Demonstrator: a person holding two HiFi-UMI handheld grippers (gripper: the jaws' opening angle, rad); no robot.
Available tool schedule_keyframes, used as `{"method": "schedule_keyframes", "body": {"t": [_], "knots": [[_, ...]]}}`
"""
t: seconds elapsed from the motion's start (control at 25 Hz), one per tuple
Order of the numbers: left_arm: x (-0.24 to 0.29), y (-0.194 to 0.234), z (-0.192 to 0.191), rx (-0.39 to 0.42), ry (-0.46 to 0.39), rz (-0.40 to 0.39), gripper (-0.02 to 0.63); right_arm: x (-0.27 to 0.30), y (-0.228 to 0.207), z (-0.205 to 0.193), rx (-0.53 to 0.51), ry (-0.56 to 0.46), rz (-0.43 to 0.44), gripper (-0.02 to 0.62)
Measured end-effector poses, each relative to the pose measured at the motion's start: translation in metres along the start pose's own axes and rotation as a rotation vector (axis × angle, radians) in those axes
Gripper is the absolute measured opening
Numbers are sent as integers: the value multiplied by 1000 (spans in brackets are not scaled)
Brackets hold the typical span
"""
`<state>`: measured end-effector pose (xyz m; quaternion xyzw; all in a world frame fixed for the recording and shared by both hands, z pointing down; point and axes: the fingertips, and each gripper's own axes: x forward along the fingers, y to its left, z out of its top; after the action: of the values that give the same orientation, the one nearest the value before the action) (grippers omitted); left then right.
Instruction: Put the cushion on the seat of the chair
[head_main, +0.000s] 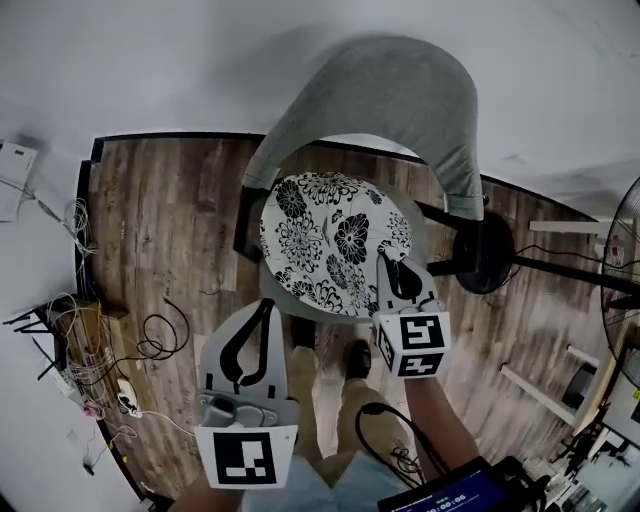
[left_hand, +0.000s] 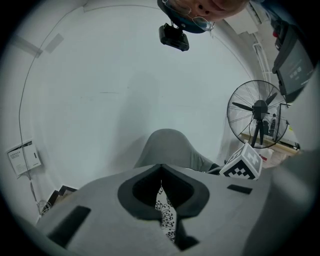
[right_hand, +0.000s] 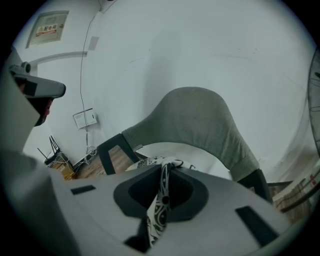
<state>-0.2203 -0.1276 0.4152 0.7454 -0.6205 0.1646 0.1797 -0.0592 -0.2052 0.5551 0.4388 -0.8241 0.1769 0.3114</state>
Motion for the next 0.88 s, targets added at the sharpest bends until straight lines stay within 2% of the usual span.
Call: {"method": "schedule_keyframes", "body": {"t": [0.24, 0.48, 0.64, 0.72, 0.8, 0.88], "knots": [[21, -31, -5, 28, 23, -41, 9, 1, -39, -45, 64, 59, -33, 25], [48, -61, -15, 58, 66, -41, 9, 13, -73, -99, 123, 116, -29, 32], [64, -75, -22, 83, 81, -32, 9, 24, -94, -123, 122, 121, -15, 56], [72, -85, -27, 96, 90, -41, 9, 29, -104, -132, 109, 121, 1, 96], [77, -95, -33, 119, 103, -60, 9, 30, -111, -138, 120, 124, 20, 208], [82, -104, -38, 136, 113, -78, 9, 24, -116, -147, 149, 131, 19, 288]]}}
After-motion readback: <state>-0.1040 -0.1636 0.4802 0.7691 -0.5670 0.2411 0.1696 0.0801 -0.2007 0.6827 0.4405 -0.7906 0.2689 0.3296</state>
